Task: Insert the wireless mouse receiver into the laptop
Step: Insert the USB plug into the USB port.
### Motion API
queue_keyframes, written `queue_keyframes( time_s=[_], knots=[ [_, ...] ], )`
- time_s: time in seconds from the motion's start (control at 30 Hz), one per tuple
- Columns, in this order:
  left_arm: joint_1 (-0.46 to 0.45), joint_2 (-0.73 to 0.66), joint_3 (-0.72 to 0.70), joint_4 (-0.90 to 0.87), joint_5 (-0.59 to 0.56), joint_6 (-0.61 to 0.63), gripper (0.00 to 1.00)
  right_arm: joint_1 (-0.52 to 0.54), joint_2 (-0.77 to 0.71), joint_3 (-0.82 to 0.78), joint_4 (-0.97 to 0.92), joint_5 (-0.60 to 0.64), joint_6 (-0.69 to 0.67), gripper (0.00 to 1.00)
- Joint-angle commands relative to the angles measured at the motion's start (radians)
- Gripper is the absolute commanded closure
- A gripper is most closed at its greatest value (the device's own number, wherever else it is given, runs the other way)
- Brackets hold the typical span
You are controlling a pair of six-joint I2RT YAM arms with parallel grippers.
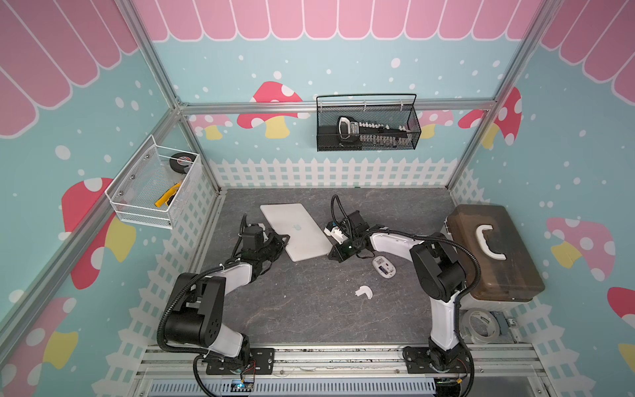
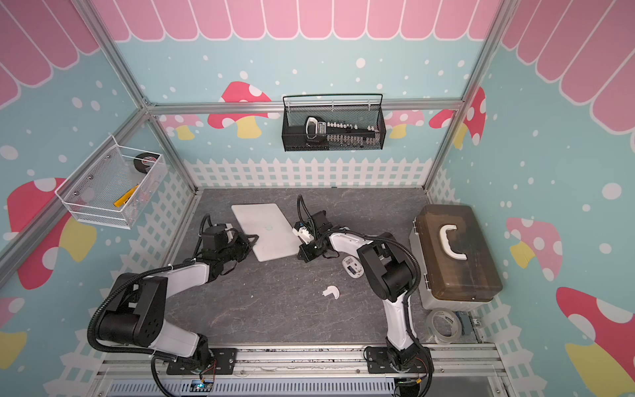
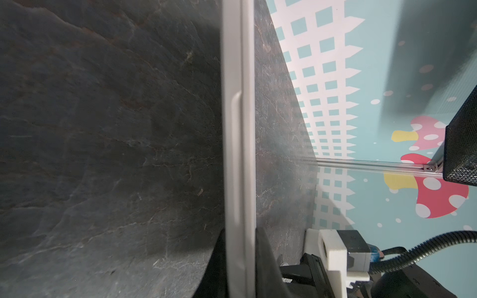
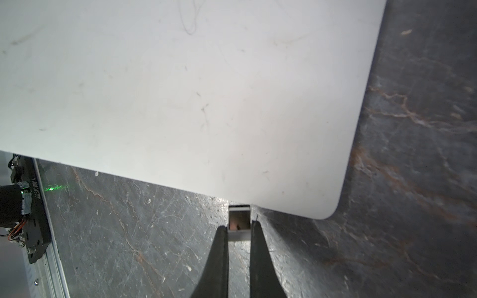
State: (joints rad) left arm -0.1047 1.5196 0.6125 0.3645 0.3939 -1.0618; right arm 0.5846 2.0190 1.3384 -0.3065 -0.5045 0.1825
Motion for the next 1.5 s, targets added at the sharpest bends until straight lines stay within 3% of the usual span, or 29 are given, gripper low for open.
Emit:
queue_keyframes(
  time_s=[0.0,1.47],
  knots=[
    [0.011,0.006,0.004,0.008,-0.035,0.026,1.00,0.012,-0.010,0.026,-0.014,0.000,-0.037,1.00],
    [0.019,0.007,0.001,0.016,-0.033,0.022,1.00,0.034,0.051,0.059,-0.074,0.034,-0.077,1.00]
  ],
)
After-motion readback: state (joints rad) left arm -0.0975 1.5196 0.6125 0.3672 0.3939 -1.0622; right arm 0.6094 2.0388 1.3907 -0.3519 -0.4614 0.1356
